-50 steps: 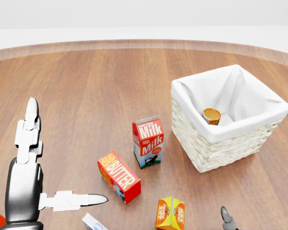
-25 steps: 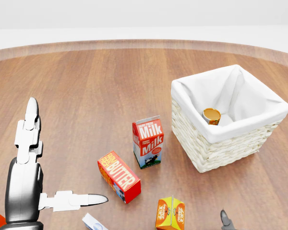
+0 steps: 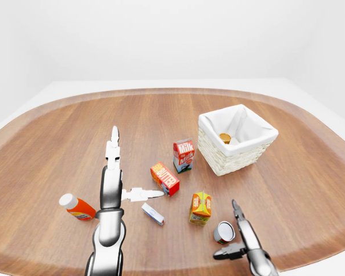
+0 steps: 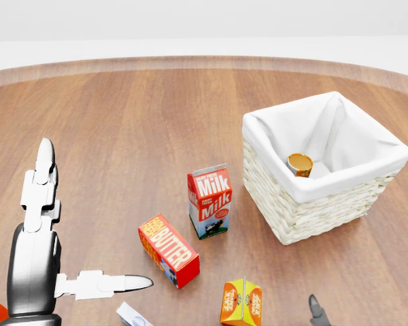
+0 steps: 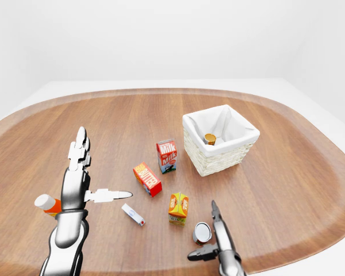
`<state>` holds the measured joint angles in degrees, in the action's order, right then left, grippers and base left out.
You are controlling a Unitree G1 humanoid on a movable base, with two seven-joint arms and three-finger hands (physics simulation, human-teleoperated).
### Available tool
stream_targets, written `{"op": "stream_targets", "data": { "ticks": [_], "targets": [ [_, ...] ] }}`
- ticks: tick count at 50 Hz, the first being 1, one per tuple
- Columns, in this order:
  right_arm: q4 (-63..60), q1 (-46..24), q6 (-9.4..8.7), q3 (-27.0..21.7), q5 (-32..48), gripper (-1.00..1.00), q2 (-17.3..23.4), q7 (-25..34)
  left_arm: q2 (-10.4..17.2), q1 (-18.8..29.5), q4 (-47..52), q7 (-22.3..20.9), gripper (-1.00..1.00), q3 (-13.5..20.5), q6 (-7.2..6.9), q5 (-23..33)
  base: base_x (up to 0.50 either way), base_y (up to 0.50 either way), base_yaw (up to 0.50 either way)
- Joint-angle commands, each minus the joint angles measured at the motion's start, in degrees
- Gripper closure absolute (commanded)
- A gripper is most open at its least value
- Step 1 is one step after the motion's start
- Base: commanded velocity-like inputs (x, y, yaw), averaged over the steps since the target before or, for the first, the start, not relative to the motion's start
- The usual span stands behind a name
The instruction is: Pick up the alphabet soup and the tomato sauce, and put them in the basket.
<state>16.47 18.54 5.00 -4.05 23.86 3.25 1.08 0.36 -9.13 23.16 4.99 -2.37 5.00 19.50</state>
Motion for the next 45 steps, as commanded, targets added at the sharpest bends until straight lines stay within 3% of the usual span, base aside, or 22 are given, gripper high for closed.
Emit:
{"op": "stream_targets", "data": {
  "ticks": [1, 18, 19, 20, 21, 37, 45],
  "targets": [
    [-0.8, 0.4, 0.0, 0.6, 0.3, -1.0, 0.0, -0.2, 0.0, -0.1, 0.1, 0.0, -1.0, 0.0, 0.0, 0.1, 0.0, 0.0, 0.0],
    [-0.6, 0.4, 0.0, 1.4, 0.8, -1.0, 0.0, -0.6, 0.0, -0.1, 0.1, 0.0, -1.0, 0.0, 0.0, 0.1, 0.0, 0.0, 0.0],
    [-0.3, 0.3, 0.0, 1.4, 0.9, -0.7, 0.0, -0.8, 0.0, -0.1, 0.1, 0.0, -1.0, 0.0, 0.0, 0.1, 0.0, 0.0, 0.0],
    [-0.9, 0.6, 0.0, 1.6, 0.6, 0.73, 0.0, -0.6, -0.1, -0.1, 0.1, 0.0, -1.0, 0.0, 0.0, 0.1, 0.0, 0.0, 0.0],
    [-1.0, 0.8, 0.0, 1.7, 0.6, 1.0, 0.0, -0.6, -0.1, -0.1, 0.1, 0.0, -1.0, 0.0, 0.0, 0.1, 0.0, 0.0, 0.0],
    [-2.8, 1.7, 0.0, 2.1, -0.2, 1.0, -0.1, 0.1, 0.0, -0.1, 0.1, 0.0, -1.0, 0.0, 0.0, 0.1, 0.0, 0.0, 0.0],
    [-17.3, 4.2, 0.0, 1.4, -6.9, 1.0, -0.5, 6.1, 0.0, -0.1, 0.1, 0.0, -1.0, 0.0, 0.0, 0.1, 0.0, 0.0, 0.0]
  ]
}}
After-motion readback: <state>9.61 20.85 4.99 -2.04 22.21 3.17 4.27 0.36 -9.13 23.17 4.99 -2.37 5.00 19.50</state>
